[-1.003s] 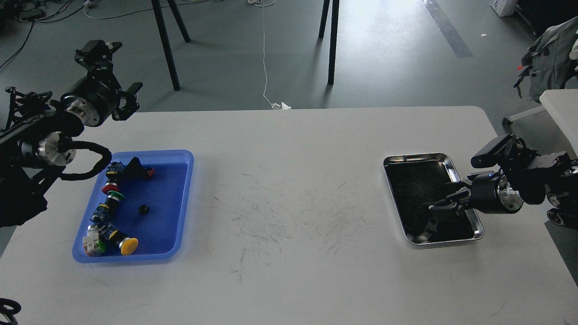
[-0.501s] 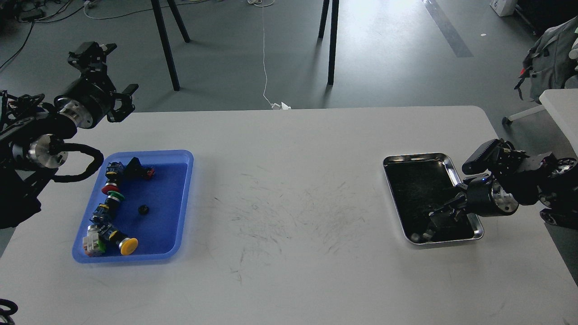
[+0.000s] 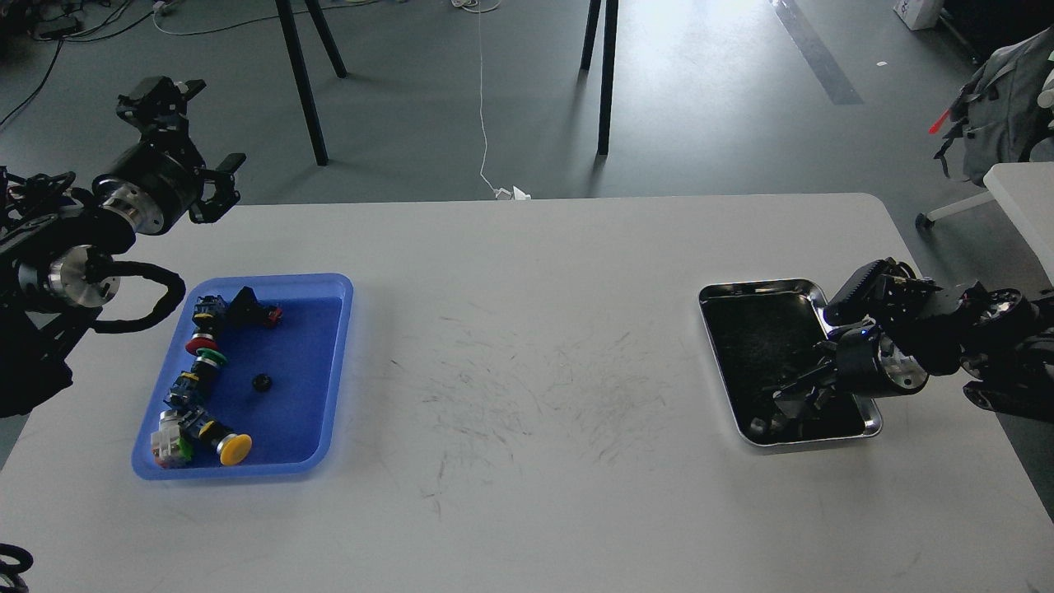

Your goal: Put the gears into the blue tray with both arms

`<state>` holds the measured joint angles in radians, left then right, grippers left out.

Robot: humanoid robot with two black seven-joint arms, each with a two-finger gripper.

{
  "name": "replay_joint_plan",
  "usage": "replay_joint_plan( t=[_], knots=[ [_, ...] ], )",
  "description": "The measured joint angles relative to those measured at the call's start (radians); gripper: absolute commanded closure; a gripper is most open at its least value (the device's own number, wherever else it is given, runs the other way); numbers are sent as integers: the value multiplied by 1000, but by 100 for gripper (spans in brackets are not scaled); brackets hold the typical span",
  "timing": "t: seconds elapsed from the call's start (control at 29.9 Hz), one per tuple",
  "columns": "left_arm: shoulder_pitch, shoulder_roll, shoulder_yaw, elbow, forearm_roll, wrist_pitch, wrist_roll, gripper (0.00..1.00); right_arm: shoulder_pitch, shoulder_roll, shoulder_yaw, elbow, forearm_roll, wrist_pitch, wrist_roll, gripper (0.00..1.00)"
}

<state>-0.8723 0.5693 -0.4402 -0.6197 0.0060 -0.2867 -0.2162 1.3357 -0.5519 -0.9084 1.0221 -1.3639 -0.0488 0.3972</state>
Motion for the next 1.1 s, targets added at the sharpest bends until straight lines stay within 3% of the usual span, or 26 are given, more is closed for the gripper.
replay_joint_plan(
  t=[0.27,0.57,1.1],
  knots=[
    [0,0,0,9,0,0,0,2,-10,14,-1,-14,-1,2,11,41],
    [0,-1,1,11,2,1,0,2,-5,11,-20,-22,-8,4,20,43],
    [0,1,2,15,2,1,0,1,-1,7,-28,-44,-28,5,43,73]
  ],
)
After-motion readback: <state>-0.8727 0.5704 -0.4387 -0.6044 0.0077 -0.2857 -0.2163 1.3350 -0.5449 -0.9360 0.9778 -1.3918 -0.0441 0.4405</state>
